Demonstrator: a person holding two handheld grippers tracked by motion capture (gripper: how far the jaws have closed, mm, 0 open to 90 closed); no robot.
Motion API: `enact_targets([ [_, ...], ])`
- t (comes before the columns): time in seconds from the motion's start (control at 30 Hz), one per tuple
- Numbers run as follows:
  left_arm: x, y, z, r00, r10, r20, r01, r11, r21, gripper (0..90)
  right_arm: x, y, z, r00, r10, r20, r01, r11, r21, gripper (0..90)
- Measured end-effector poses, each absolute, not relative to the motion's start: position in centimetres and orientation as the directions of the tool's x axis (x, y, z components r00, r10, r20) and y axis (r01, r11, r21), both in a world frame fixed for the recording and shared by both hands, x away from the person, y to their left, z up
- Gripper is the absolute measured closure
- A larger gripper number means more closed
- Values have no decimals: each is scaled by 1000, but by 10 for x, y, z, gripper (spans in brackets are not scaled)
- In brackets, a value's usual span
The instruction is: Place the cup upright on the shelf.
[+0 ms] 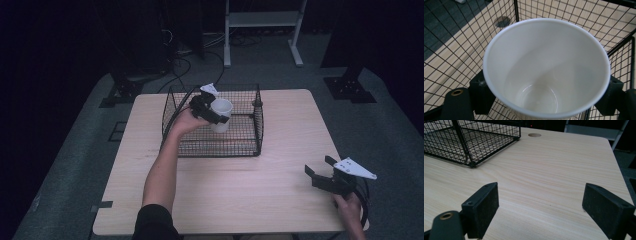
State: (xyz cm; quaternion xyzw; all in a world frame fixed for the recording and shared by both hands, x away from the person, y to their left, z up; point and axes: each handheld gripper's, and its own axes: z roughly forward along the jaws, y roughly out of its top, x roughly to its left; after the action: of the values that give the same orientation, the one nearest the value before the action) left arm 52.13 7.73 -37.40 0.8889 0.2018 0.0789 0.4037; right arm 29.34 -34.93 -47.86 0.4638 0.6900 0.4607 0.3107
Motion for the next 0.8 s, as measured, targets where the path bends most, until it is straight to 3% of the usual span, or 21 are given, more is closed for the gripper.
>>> enact_targets([
  [0.8,530,74,-393,909,411,-64,334,-632,699,201,293,-350,-479,-377,926,0,353,143,924,130],
])
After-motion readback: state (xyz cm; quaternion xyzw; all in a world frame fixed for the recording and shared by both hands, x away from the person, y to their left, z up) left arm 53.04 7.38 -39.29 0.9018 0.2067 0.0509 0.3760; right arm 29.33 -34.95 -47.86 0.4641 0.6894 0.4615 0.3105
